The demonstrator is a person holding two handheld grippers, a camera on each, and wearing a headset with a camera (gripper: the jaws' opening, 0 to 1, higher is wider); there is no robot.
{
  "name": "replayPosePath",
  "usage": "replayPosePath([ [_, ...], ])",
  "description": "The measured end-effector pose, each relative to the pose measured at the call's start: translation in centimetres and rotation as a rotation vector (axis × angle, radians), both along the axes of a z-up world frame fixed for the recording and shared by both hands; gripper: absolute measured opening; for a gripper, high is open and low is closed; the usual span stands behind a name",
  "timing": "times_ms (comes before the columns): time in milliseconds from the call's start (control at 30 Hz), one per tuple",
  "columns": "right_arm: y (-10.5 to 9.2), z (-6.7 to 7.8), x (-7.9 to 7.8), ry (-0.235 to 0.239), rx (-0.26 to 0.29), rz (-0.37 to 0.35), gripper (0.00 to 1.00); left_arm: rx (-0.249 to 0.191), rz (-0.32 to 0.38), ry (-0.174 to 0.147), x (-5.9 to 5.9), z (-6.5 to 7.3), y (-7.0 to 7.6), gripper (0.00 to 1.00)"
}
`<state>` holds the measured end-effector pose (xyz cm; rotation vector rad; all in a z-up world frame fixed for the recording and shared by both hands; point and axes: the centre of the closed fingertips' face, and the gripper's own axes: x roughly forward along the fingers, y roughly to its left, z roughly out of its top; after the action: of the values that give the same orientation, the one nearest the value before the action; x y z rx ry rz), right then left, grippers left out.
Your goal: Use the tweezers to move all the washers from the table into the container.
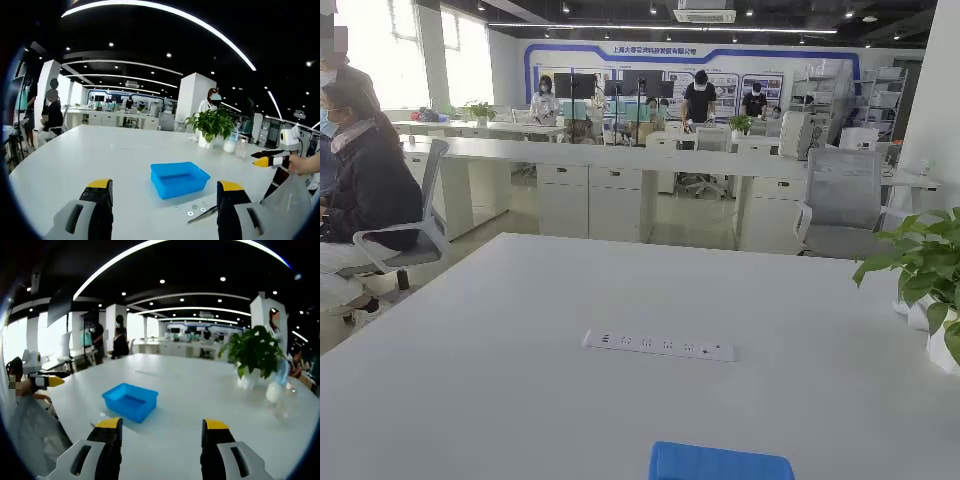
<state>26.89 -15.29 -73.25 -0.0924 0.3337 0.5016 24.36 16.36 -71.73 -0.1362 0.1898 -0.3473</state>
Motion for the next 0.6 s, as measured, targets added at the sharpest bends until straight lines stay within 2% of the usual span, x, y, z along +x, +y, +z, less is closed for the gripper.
replayPosePath([
  [600,0.21,0.41,-0.07,-0.015,0.019,0.003,0.62,0.02,0.009,0.01,-0.05,-0.22,0.17,0.87],
])
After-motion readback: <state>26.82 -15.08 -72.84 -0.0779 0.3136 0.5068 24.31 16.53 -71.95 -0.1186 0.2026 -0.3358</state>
